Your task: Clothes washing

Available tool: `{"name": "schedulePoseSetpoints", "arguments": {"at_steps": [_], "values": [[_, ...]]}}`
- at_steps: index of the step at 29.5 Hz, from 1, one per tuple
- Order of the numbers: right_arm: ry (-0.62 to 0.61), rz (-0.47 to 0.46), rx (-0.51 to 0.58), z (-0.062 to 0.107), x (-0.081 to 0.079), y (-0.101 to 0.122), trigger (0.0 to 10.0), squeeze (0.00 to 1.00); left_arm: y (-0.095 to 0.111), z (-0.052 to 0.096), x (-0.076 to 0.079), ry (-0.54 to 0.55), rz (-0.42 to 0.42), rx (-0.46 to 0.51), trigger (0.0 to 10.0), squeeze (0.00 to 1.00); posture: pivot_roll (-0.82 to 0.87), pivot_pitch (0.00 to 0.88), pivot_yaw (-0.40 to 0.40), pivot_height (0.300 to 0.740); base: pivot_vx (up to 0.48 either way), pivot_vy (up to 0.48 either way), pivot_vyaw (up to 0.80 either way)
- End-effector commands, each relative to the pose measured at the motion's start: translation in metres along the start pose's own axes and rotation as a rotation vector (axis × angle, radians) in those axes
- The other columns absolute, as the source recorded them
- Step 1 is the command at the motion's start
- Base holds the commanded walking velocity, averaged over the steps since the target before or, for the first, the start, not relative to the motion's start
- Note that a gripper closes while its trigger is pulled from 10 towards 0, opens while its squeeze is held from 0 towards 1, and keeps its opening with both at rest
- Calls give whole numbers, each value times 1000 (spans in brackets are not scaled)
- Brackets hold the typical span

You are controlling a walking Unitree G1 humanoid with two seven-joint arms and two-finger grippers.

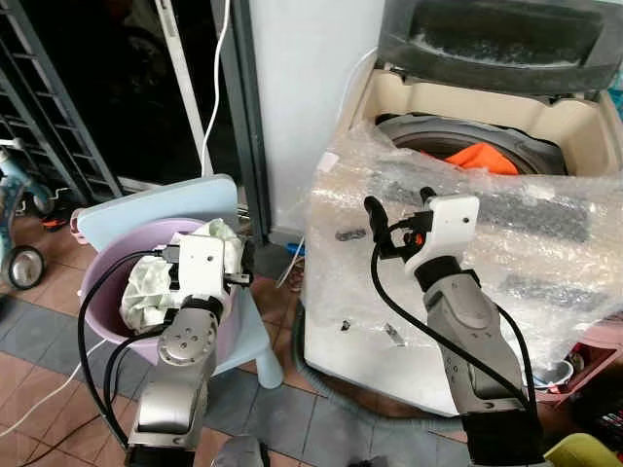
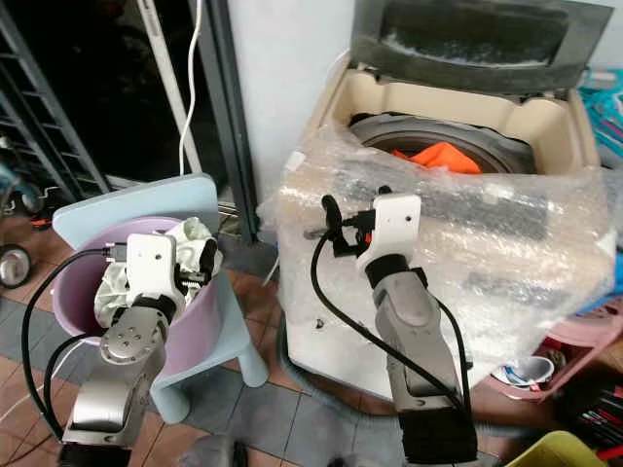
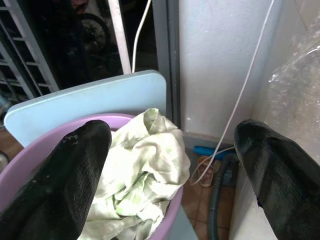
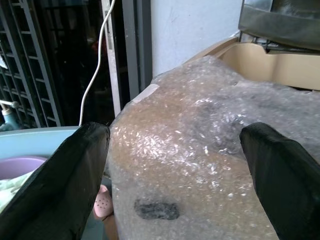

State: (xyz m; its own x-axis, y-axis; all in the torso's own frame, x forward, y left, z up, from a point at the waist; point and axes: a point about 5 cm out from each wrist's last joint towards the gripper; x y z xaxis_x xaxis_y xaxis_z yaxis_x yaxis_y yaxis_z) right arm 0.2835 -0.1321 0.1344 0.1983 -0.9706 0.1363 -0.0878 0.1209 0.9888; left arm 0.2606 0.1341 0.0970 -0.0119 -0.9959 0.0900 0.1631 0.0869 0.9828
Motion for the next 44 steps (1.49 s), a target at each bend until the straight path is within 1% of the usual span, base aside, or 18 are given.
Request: {"name": "schedulePoseSetpoints", "arguments": {"at_steps": [1, 5, 6, 12, 14, 15, 18, 20, 21, 23, 24, 26, 28, 32, 34, 36, 38, 44], "values": [[6, 0, 4, 1, -2, 3, 10000, 0, -2, 2, 2, -3, -3, -16, 10000, 0, -5, 0, 11, 740, 0, 0, 800], [-28, -23, -43, 6, 0, -7, 10000, 0, -7, 3, 2, -14, 1, -43, 10000, 0, -27, 0, 15, 740, 0, 281, 800], [-108, -19, -81, 10, 11, -15, 10000, 0, -8, 1, 1, -18, -1, -49, 10000, 0, -31, 0, 19, 740, 0, 442, 0], [-148, -24, -148, 12, 19, -26, 10000, 0, -7, -4, 0, -21, -12, -50, 10000, 0, -40, 0, 37, 740, 0, 474, 0], [-174, 26, -167, 10, 21, -27, 10000, 0, -5, -6, 1, -37, -10, -45, 10000, 0, -41, 0, 38, 740, 0, 480, 0], [-229, 130, -135, 7, 26, -22, 10000, 0, -3, -9, 3, -43, -8, -38, 10000, 0, -40, 0, 38, 740, 0, 480, 0], [-247, 150, -64, 4, 28, -11, 10000, 0, -1, -10, 2, -31, 6, -29, 10000, 0, -38, 0, 38, 740, 0, 480, 0], [-244, 135, -54, 3, 27, -8, 10000, 0, -1, -10, 1, -20, 14, -28, 10000, 0, -38, 0, 38, 740, 0, 480, 0], [-219, 69, -60, 2, 24, -9, 10000, 0, 0, -9, 1, -30, 17, -20, 10000, 0, -41, 0, 38, 740, 0, 480, 0], [-200, 45, -62, 2, 22, -10, 10000, 0, 0, -9, 0, -37, 4, -15, 10000, 0, -39, 0, 37, 740, 0, 480, 0], [-131, 3, -70, 3, 16, -13, 10000, 0, -1, -9, 0, -33, 6, -12, 10000, 0, -39, 0, 37, 740, 0, 480, 0], [-83, -46, -60, 6, 10, -13, 10000, 0, -1, -9, -2, -19, -3, -3, 10000, 0, -34, 0, 35, 740, 0, 480, 0], [-83, -42, -64, 6, 9, -14, 10000, 0, 0, -9, -2, -15, -6, 6, 10000, 0, -34, 0, 35, 740, 0, 480, 0], [-113, 58, -120, 7, 7, -22, 10000, 0, 0, -7, -3, 10, -2, -3, 10000, 0, -38, 0, 34, 740, 0, 183, 0], [-92, 26, -116, 6, 3, -22, 10000, 0, 0, -8, -1, 12, 9, -4, 10000, 0, -36, 0, 31, 740, 0, 0, 0], [-84, 87, -134, 5, 2, -23, 10000, 0, 0, -10, 4, -26, 24, 4, 10000, 0, -33, 0, 27, 740, 0, 0, 0], [-49, 47, -129, 6, -1, -23, 10000, 0, 1, -10, 5, -44, 32, 13, 10000, 0, -31, 0, 23, 740, 0, 0, 0], [-60, 52, -123, 6, 2, -22, 10000, 0, -6, -6, -4, -8, -3, -36, 10000, 0, -27, 0, 19, 740, 0, 0, 525]]}}
Point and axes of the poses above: a point about 5 cm out from each wrist's last joint towards the gripper, its own z axis pointing back from the gripper into the wrist, its own y axis along the axis of the wrist's last joint, x = y × z, and after that the axes turned 10 degrees about z, right-handed
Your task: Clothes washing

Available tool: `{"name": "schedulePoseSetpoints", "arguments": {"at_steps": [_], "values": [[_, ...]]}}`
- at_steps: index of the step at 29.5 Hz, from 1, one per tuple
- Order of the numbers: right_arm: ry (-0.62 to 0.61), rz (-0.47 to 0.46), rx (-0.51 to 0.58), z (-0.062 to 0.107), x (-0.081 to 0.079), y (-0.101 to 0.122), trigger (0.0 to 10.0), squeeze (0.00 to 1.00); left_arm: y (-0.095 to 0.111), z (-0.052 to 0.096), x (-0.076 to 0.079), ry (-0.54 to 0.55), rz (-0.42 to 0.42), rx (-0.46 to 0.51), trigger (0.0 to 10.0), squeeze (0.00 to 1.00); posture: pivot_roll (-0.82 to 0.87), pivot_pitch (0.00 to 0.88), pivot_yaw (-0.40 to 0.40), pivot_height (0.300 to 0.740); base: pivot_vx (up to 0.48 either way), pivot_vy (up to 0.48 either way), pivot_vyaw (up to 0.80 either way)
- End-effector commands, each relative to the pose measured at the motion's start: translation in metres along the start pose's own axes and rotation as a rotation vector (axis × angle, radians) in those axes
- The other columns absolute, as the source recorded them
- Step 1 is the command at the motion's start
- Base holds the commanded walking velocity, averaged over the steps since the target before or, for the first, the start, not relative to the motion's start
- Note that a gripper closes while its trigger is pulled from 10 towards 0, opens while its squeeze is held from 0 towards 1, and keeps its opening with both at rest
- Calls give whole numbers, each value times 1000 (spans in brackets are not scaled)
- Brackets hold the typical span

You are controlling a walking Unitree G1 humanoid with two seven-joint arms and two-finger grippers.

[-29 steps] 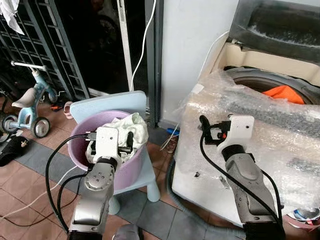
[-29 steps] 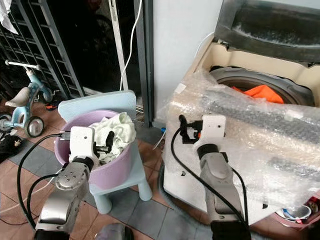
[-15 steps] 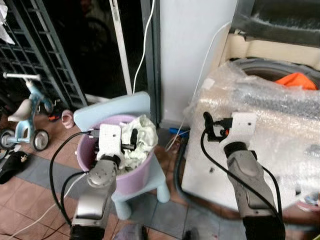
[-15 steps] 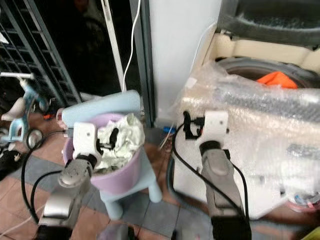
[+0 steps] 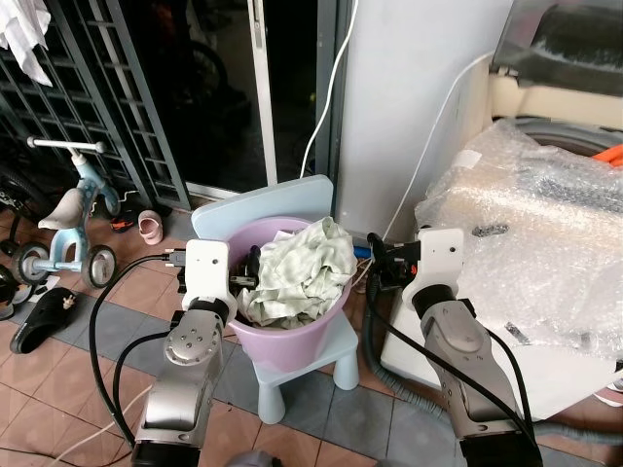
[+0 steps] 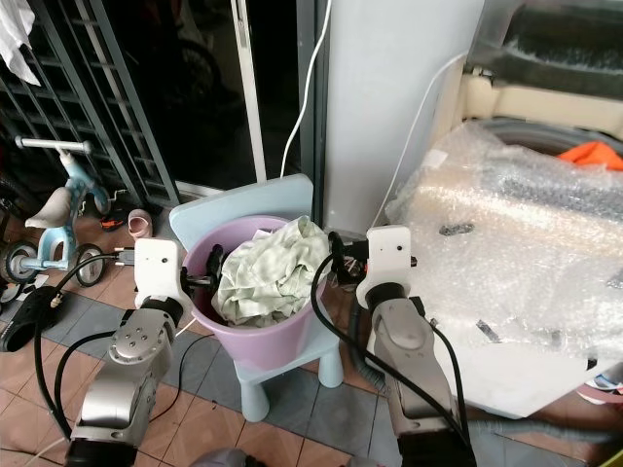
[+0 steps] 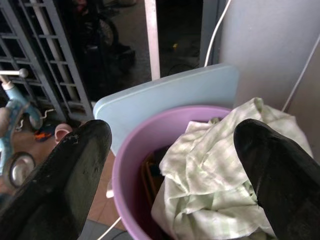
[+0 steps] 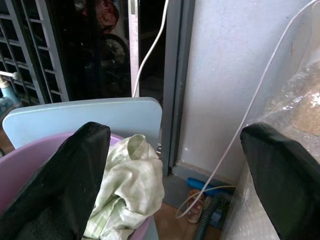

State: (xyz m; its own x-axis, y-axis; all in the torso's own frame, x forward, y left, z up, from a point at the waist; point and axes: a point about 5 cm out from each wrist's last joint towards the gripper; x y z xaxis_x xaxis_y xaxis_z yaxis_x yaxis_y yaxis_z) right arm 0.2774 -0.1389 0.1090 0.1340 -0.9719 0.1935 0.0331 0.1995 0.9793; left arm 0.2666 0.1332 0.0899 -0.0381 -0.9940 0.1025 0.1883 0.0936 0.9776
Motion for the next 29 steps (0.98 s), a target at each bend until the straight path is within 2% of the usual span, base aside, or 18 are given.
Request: {"name": "schedulePoseSetpoints", "arguments": {"at_steps": [1, 5, 11, 16, 19, 29], "values": [[5, -1, 10, -3, 0, 4, 10000, 0, -2, 2, -7, 27, -15, -24, 10000, 0, -25, 0, 17, 740, 0, 0, 788], [-16, -17, -23, -5, 4, 0, 10000, 0, -5, 2, -15, 57, -28, -42, 10000, 0, -21, 0, 13, 740, 0, 0, 487], [-14, -9, -49, -6, 4, -4, 10000, 0, -5, 2, -14, 37, -19, -47, 10000, 0, -21, 0, 14, 740, 41, 0, 0], [-13, 9, -44, -6, 5, -4, 10000, 0, -5, 2, -11, 15, -38, -51, 10000, 0, -21, 0, 12, 740, 316, 0, 0], [-5, 57, -8, -9, 5, 3, 10000, 0, -6, 1, -11, 17, -29, -54, 10000, 0, -23, 0, 11, 740, 361, 0, 0], [23, 95, -7, -12, 4, 3, 10000, 0, -7, 3, -8, 11, -14, -60, 10000, 0, -18, 0, 1, 740, 403, 0, 0]]}}
Point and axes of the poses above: a point about 5 cm out from each wrist's last joint towards the gripper, its own z axis pointing back from the gripper into the wrist, its own y axis along the axis of the wrist's last joint, x = y × z, and after that the axes turned 10 degrees about z, right-handed
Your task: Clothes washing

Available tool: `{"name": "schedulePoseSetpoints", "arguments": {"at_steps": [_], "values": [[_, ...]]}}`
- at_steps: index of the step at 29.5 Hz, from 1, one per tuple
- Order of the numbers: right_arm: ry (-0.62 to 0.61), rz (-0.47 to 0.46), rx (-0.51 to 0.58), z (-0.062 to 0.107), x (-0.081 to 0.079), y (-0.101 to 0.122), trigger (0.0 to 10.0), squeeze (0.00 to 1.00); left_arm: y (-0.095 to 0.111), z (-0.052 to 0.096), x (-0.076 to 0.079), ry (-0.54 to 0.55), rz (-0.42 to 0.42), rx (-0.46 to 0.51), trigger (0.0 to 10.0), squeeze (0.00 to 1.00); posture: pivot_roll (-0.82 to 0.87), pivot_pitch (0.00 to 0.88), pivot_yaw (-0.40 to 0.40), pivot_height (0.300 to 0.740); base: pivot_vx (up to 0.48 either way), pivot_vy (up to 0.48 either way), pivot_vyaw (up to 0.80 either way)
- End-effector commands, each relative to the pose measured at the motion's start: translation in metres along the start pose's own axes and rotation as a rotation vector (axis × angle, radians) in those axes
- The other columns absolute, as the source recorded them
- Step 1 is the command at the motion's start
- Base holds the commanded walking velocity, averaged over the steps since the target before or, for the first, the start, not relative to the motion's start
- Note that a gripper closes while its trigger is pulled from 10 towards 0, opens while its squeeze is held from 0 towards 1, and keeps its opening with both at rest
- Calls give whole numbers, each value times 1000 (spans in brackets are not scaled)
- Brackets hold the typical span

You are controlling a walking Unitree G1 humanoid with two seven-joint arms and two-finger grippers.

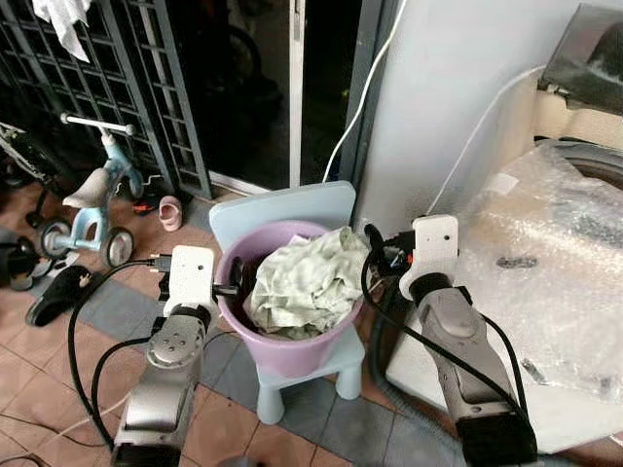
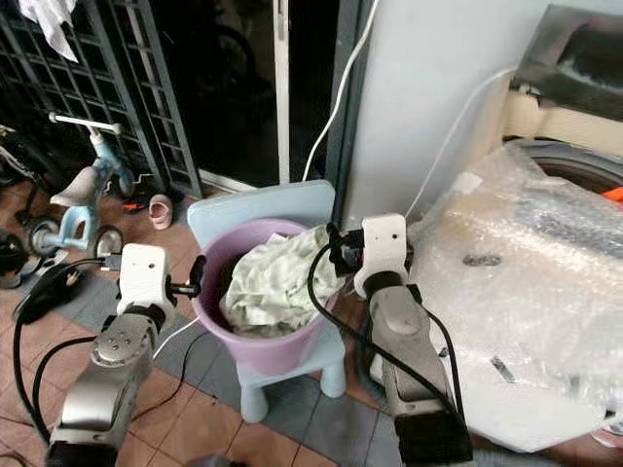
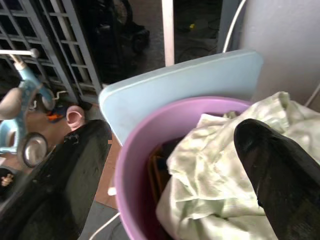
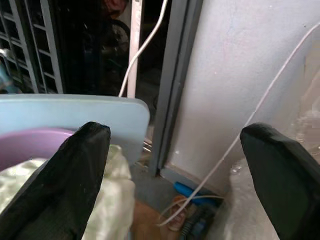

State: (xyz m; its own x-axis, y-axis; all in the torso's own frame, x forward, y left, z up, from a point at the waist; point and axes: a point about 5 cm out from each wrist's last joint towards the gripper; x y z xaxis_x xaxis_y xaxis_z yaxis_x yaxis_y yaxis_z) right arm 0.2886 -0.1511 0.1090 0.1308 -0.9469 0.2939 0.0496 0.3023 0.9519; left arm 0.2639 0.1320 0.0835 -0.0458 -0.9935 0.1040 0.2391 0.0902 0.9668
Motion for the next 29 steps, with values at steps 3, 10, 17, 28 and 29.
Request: {"name": "schedulePoseSetpoints", "arguments": {"at_steps": [3, 10, 17, 28, 29], "values": [[33, -10, 24, -4, -11, 7, 10000, 0, 1, 2, -8, 19, -12, -7, 10000, 0, -16, 0, 1, 740, 480, 0, 0], [79, -2, 1, -3, -19, 3, 10000, 0, -1, 7, -5, -4, -9, -22, 10000, 0, -14, 0, 6, 740, 401, 0, 0], [177, 35, -55, -3, -31, -7, 10000, 0, 2, 8, -10, 37, -30, -16, 10000, 0, 0, 0, 16, 740, 46, 0, 436], [181, 2, -206, -24, -35, -22, 10000, 0, -8, 34, -22, 107, -33, -101, 10000, 0, 57, 39, -23, 740, 0, 0, 677], [181, 2, -206, -24, -35, -22, 10000, 0, -8, 34, -22, 107, -33, -101, 10000, 0, 57, 39, -23, 740, 0, 0, 0]]}}
Point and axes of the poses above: a point about 5 cm out from each wrist's last joint towards the gripper, its own z axis pointing back from the gripper into the wrist, its own y axis along the axis of the wrist's last joint, x = y × z, and after that the axes turned 10 degrees about z, right-handed
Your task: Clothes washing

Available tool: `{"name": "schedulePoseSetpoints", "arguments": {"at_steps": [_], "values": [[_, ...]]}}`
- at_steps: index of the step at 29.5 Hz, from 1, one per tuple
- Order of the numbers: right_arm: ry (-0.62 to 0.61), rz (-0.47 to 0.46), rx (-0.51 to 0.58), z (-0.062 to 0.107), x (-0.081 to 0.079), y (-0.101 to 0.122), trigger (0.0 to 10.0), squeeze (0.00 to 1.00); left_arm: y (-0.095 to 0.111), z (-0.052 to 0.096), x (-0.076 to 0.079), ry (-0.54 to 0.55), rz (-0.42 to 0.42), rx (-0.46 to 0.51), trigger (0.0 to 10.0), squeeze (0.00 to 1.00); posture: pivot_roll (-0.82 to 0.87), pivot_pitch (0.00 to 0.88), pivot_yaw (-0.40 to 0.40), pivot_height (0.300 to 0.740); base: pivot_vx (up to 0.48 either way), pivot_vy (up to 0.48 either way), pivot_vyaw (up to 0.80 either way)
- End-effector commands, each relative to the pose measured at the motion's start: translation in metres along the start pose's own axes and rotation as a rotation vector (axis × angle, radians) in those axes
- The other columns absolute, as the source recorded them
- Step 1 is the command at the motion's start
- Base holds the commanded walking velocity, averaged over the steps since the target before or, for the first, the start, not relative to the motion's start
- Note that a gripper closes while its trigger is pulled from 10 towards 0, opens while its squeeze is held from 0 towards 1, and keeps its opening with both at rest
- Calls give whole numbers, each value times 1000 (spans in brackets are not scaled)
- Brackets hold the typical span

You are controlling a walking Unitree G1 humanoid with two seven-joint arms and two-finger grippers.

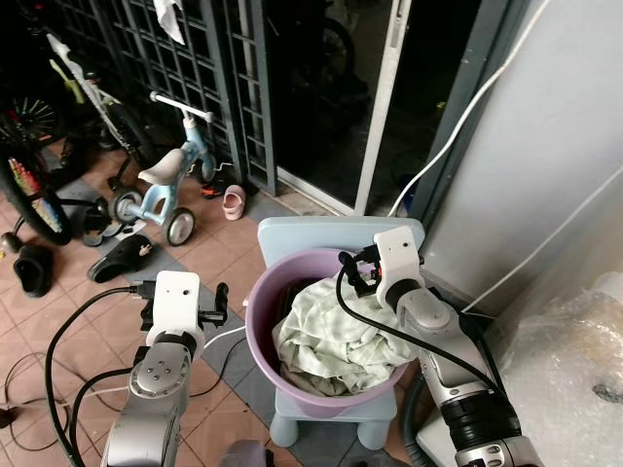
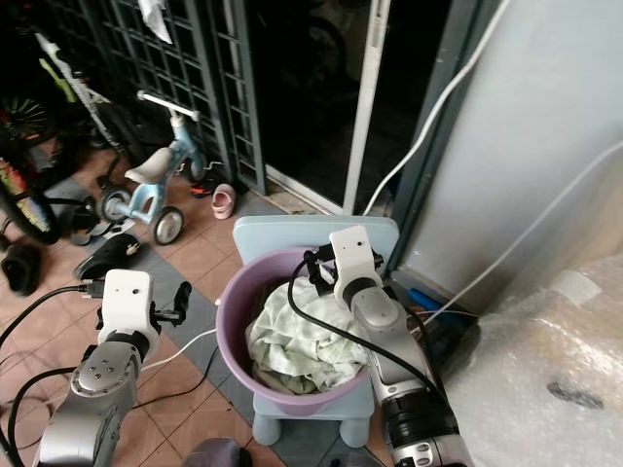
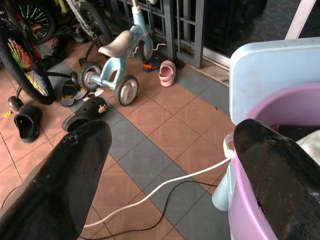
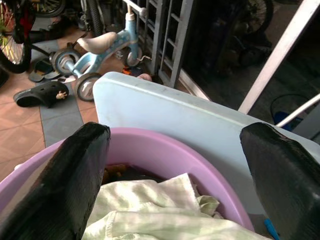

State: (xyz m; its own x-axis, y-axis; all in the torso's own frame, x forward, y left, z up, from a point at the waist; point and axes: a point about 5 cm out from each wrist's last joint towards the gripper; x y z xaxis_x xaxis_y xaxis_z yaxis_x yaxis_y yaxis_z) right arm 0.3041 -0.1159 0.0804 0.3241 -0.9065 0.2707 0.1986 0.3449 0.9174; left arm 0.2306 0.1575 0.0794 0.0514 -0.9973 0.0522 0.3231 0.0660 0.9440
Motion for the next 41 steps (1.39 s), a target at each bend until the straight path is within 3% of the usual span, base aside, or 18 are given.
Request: {"name": "schedulePoseSetpoints", "arguments": {"at_steps": [1, 2, 5, 8, 13, 18, 19, 21, 22, 28, 33, 41], "values": [[-16, -20, -46, -2, 5, -6, 10000, 0, 1, 1, 2, -1, -11, -12, 10000, 0, 57, 39, -23, 740, 0, 0, 0], [-33, -30, -133, -8, 10, -16, 10000, 0, -4, 4, 1, 4, -24, -61, 10000, 0, 63, 52, -34, 740, 0, 0, 0], [-38, -32, -190, -9, 14, -24, 10000, 0, -8, 7, 1, -1, -53, -89, 10000, 0, 66, 61, -40, 740, 0, 0, 0], [-35, -12, -340, -11, 17, -46, 10000, 0, -14, 13, 2, -28, -50, -129, 10000, 0, 59, 91, -45, 740, 0, 0, 0], [37, -15, -481, -10, 6, -69, 10000, 0, -14, 21, 7, -85, -83, -160, 10000, 0, 47, 132, -44, 740, 0, 0, 0], [111, 48, -540, -8, -1, -82, 10000, 0, -14, 33, 8, -100, -83, -174, 10000, 0, 50, 166, -51, 740, 0, 0, 0], [131, 61, -551, -7, -3, -85, 8667, 0, -14, 37, 7, -99, -88, -168, 10000, 0, 54, 174, -56, 740, 0, 0, 0], [143, 66, -556, -6, -4, -87, 8667, 0, -14, 40, 7, -98, -91, -163, 10000, 0, 54, 174, -56, 740, 0, 0, 0], [162, 73, -568, -6, -7, -90, 0, 0, -13, 45, 7, -103, -98, -156, 10000, 0, 59, 180, -63, 740, 0, 0, 0], [208, 68, -553, -8, -19, -89, 0, 0, -10, 54, 5, -138, -234, -106, 10000, 0, 77, 186, -80, 740, 0, 0, 0], [217, 47, -542, -10, -28, -88, 0, 0, -13, 55, -4, -94, -220, -126, 10000, 0, 81, 187, -93, 740, 0, 0, 0], [212, 26, -529, -13, -30, -87, 0, 0, -11, 53, 1, -80, -205, -115, 10000, 0, 78, 186, -107, 740, 0, 0, 0]]}}
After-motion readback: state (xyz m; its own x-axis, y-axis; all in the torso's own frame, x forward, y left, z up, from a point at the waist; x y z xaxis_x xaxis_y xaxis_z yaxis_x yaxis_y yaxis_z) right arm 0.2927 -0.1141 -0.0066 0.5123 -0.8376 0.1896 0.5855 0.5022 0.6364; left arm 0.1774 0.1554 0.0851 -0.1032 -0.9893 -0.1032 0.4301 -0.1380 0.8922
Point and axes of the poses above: a point about 5 cm out from each wrist's last joint towards the gripper, its own z axis pointing back from the gripper into the wrist, its own y axis along the axis of the wrist's last joint, x = y × z, and after that the axes turned 10 degrees about z, right-handed
